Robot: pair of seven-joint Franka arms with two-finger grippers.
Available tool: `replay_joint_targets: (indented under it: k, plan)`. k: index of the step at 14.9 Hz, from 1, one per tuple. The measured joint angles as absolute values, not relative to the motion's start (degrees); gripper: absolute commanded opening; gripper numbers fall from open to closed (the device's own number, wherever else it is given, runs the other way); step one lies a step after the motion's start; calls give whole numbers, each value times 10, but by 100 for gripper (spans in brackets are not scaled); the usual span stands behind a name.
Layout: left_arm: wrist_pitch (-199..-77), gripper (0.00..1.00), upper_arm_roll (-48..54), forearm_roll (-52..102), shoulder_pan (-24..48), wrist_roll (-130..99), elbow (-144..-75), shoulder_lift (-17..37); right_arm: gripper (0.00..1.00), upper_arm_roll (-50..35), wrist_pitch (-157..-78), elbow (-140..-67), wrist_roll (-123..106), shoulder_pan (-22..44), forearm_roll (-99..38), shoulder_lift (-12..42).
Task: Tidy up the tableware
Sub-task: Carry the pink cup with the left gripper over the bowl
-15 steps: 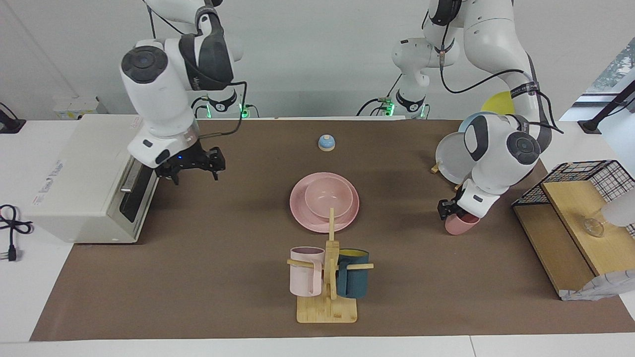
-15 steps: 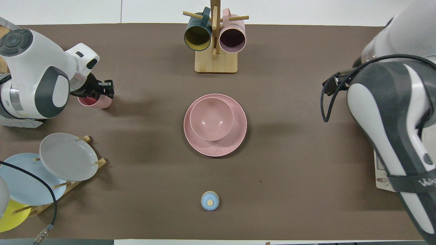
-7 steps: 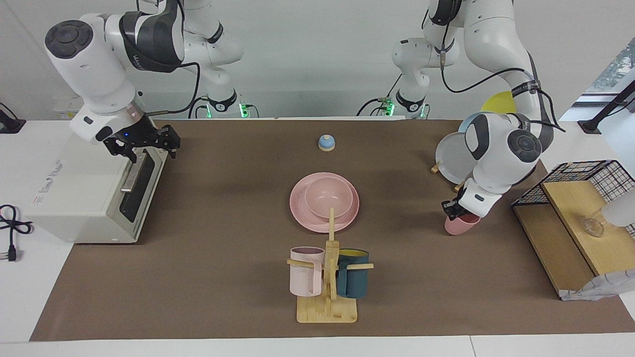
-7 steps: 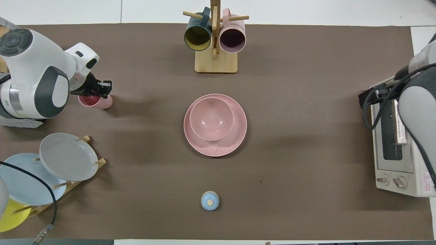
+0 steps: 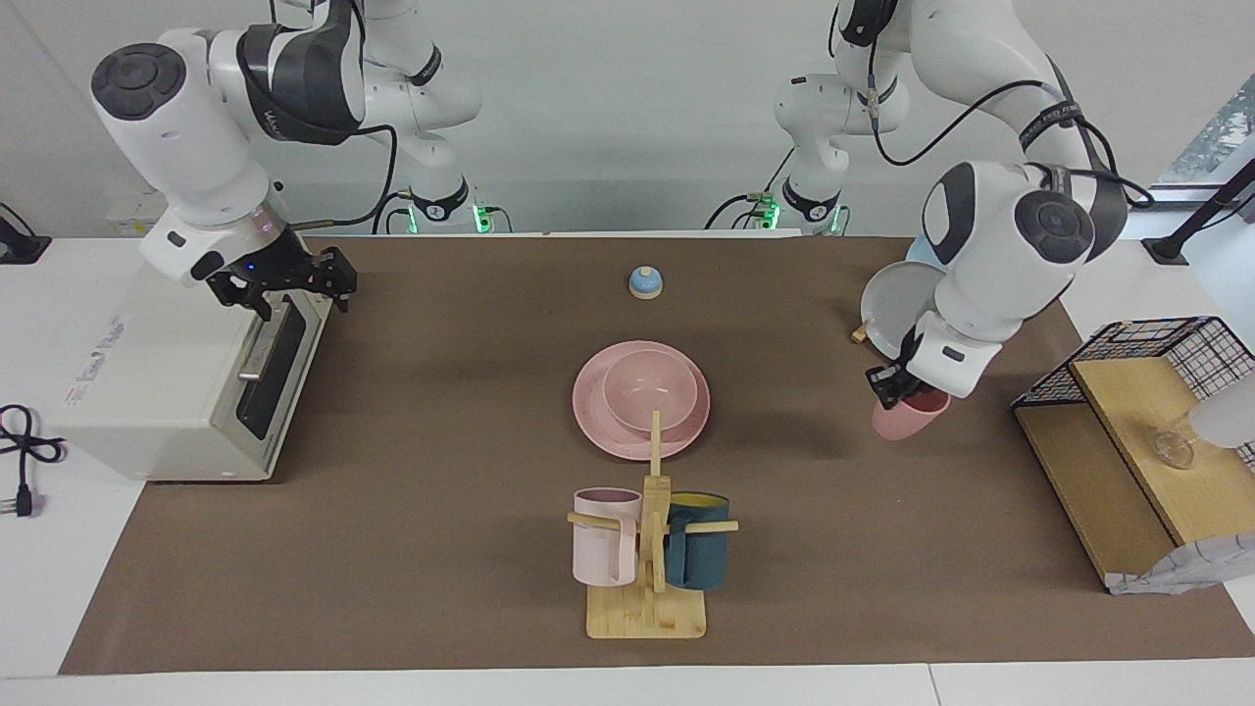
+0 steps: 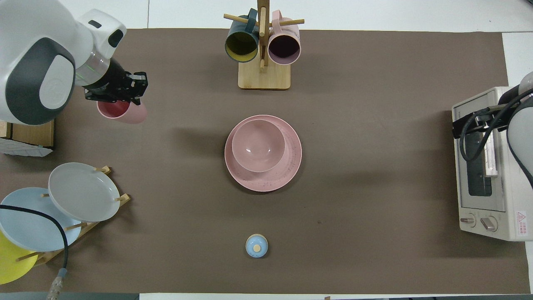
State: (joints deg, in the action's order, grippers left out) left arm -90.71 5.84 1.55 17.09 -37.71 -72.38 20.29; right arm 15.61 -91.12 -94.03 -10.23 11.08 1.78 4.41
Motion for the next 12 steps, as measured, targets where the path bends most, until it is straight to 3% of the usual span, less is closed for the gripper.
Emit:
replay_joint_targets:
  k: [6,12]
  plan:
    - [-966,0,60,20,316,-554,-713,235,100,57,-911,-944,-101,34,18,44]
    - [-1027,0,58,20,340,-588,-734,278,100,39,-911,-944,-101,22,18,43]
